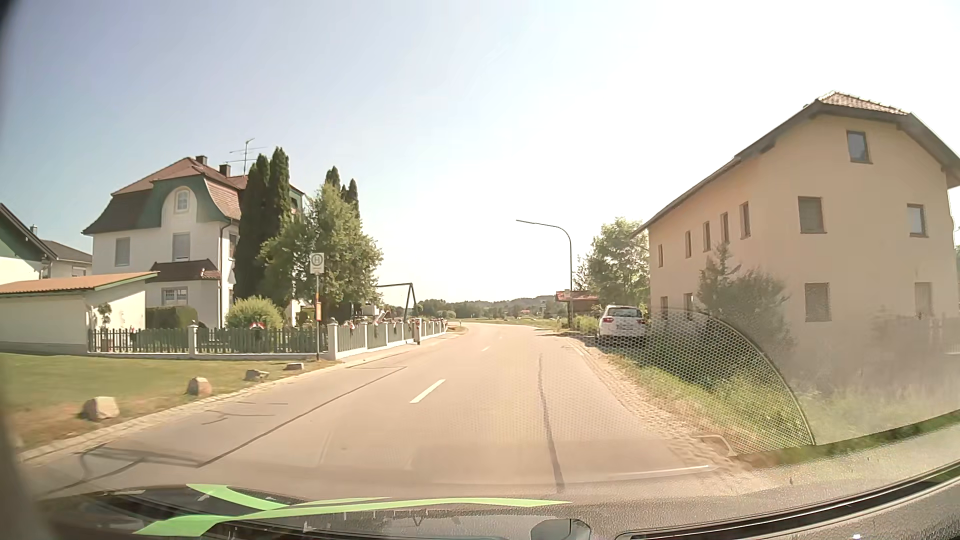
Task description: Follow the waypoints while adhering to traffic rules and regulations
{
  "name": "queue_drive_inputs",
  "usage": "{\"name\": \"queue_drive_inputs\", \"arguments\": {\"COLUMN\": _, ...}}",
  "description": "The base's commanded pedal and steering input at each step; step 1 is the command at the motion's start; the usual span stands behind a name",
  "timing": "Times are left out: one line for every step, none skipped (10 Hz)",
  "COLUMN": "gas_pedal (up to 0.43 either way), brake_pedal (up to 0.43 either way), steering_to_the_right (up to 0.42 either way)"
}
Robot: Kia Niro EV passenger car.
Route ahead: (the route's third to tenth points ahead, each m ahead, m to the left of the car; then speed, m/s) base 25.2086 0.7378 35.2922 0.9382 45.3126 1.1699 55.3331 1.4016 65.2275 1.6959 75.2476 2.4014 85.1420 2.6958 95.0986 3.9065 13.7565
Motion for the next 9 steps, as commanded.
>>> {"name": "queue_drive_inputs", "arguments": {"gas_pedal": 0.157, "brake_pedal": 0.0, "steering_to_the_right": 0.008}}
{"name": "queue_drive_inputs", "arguments": {"gas_pedal": 0.157, "brake_pedal": 0.0, "steering_to_the_right": 0.008}}
{"name": "queue_drive_inputs", "arguments": {"gas_pedal": 0.157, "brake_pedal": 0.0, "steering_to_the_right": 0.007}}
{"name": "queue_drive_inputs", "arguments": {"gas_pedal": 0.157, "brake_pedal": 0.0, "steering_to_the_right": 0.006}}
{"name": "queue_drive_inputs", "arguments": {"gas_pedal": 0.157, "brake_pedal": 0.0, "steering_to_the_right": 0.006}}
{"name": "queue_drive_inputs", "arguments": {"gas_pedal": 0.157, "brake_pedal": 0.0, "steering_to_the_right": 0.006}}
{"name": "queue_drive_inputs", "arguments": {"gas_pedal": 0.15, "brake_pedal": 0.0, "steering_to_the_right": 0.006}}
{"name": "queue_drive_inputs", "arguments": {"gas_pedal": 0.138, "brake_pedal": 0.0, "steering_to_the_right": 0.006}}
{"name": "queue_drive_inputs", "arguments": {"gas_pedal": 0.138, "brake_pedal": 0.0, "steering_to_the_right": 0.006}}
